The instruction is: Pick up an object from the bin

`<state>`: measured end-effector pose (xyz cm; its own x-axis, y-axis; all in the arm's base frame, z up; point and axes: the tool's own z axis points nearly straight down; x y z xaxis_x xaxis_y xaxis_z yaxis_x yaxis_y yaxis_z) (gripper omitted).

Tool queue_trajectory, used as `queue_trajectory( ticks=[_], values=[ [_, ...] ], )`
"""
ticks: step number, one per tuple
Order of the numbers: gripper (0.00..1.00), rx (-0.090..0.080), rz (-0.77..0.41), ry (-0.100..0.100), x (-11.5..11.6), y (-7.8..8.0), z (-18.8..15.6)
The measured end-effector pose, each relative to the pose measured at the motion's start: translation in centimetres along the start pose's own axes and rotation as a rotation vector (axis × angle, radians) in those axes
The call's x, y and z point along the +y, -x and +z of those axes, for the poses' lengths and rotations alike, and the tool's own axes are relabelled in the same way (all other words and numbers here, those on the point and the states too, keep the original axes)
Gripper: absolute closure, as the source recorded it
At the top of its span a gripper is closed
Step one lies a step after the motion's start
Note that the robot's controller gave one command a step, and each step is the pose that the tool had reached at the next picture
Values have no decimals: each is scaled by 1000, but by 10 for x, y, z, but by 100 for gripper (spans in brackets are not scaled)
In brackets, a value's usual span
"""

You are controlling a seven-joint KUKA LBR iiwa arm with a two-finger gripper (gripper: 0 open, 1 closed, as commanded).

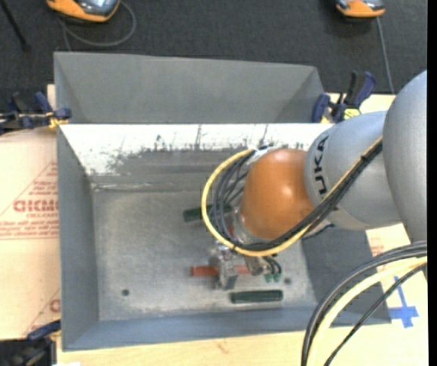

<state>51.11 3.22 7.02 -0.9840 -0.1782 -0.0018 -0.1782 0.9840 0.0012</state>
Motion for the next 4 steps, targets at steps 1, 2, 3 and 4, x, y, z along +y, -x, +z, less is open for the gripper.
queue_trajectory(
  ticks=[1, 2, 3, 4],
  values=[
    [0, 0, 1, 0, 0, 0, 0],
    [100, 1, 1, 0, 0, 0, 0],
    [0, 1, 2, 0, 0, 0, 0],
    [0, -13, -107, -4, -5, 62, -111]
  ],
)
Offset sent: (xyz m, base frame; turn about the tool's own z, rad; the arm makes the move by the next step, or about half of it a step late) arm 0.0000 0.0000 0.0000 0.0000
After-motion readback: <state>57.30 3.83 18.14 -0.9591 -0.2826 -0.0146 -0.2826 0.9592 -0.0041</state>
